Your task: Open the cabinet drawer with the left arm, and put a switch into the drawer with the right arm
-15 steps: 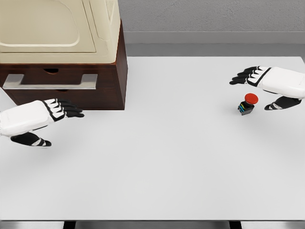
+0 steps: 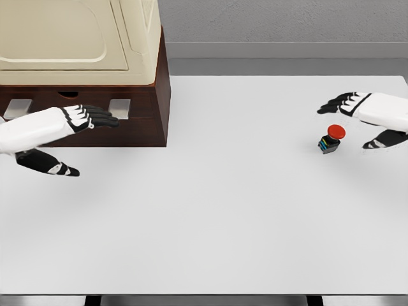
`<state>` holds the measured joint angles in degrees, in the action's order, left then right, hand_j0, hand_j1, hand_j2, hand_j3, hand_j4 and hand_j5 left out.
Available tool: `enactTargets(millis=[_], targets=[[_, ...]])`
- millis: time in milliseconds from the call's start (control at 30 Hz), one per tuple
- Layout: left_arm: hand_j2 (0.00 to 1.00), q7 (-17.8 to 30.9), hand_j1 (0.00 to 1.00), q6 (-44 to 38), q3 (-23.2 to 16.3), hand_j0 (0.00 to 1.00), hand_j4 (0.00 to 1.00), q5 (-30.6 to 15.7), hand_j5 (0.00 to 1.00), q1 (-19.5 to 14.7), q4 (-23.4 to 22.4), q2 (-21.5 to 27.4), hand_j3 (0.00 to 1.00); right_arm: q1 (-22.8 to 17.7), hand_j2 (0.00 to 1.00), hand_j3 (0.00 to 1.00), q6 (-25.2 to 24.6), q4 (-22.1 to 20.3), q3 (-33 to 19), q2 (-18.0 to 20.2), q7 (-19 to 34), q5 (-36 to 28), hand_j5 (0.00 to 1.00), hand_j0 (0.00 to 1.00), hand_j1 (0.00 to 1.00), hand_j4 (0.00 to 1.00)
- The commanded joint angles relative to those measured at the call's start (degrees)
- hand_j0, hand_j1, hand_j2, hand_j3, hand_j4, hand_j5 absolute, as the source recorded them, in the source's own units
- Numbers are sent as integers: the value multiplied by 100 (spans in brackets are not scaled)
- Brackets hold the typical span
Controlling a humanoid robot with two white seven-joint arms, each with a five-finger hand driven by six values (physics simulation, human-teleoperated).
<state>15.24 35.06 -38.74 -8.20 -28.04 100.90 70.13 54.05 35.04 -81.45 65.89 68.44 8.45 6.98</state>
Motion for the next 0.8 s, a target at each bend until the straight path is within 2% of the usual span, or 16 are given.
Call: enactTargets(millis=[0,33,67,133,233,433,567,633,700,767], targets=[[100,375,100,-6,7,100,100,-534,100,-18,-1,0,100,62,100,100,-4,226,20,-208,60,-39,100,100,100,100],[100,471,100,-6,7,100,100,-569,100,-132,-1,0,100,159,100,100,-4,253,29,-252,245,-39,100,100,100,100],[100,638,100,-6,-2,100,100,-850,100,-211,-36,0,100,238,100,100,-4,244,29,-287,456,-30,100,100,100,100],[100,823,100,-6,-10,100,100,-1052,100,-220,-141,0,100,387,100,100,-4,305,29,-428,641,-12,100,100,100,100],[100,832,100,-6,-54,100,100,-1052,100,-220,-457,-8,100,379,100,100,-4,296,46,-525,632,-30,100,100,100,100],[100,814,100,-6,-81,100,100,-956,100,-176,-651,-8,100,422,100,100,-4,296,161,-358,763,-153,100,100,100,100],[100,805,100,-6,-90,100,100,-956,100,-141,-844,-8,100,1125,100,100,-4,296,1100,-367,808,-153,100,100,100,100],[100,805,100,-6,-90,100,100,-956,100,-123,-844,18,100,1618,100,100,-4,454,1804,-472,808,-153,100,100,100,100],[100,805,100,-6,-81,100,100,-956,100,-123,-853,44,100,1662,100,100,-4,692,1918,-542,825,-144,100,100,100,100],[100,805,100,-6,-81,100,100,-964,100,-141,-862,36,100,1671,100,100,-4,745,1927,-701,904,-144,100,100,100,100]])
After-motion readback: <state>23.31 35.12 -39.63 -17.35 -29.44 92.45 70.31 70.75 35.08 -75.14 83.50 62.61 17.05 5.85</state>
